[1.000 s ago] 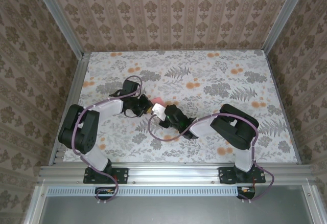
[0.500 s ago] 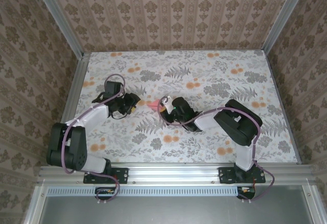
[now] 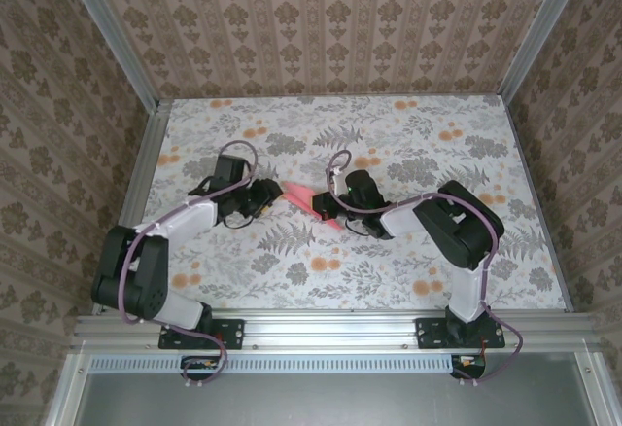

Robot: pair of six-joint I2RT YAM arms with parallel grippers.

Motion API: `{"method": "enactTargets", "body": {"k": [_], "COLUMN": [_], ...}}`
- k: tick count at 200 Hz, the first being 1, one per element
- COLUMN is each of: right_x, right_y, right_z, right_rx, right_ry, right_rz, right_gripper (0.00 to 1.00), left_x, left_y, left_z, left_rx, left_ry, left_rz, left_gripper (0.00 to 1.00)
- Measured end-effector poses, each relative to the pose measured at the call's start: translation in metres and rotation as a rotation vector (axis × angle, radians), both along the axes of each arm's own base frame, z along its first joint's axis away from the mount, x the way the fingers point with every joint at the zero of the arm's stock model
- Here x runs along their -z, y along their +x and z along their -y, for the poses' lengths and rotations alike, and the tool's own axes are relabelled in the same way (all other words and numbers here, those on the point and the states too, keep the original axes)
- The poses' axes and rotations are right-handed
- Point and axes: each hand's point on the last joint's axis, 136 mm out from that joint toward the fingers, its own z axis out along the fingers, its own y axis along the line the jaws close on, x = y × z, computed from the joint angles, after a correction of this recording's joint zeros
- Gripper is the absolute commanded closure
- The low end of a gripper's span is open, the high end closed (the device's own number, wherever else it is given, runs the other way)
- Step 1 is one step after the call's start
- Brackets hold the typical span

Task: Fold a paper plane with a square sheet of paper (pick it up from the middle)
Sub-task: Fold the wing for the fifth time at the center of the table.

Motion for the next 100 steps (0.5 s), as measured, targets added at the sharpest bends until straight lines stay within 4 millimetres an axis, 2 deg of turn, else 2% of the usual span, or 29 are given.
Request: {"method": "enactTargets", "body": {"k": [53,100], "right_x": [0.014,0.017], "right_y": [-0.003,-0.001], "right_z": [0.000,0.003], "right_rx": [0.017,0.040], "right_ry": [0.057,0.097], "right_rz": [-0.120,-0.180], "right_gripper": [1.00,1.00], "left_x": [0.010,0.009], "left_y": [0.004,0.014], "left_z": [0.033,0.046], "left_rx": [0.100,0.134], "left_ry": [-0.013,-0.024], "left_rz": [0.008,0.037], "left_gripper": [0.61,0.68]}}
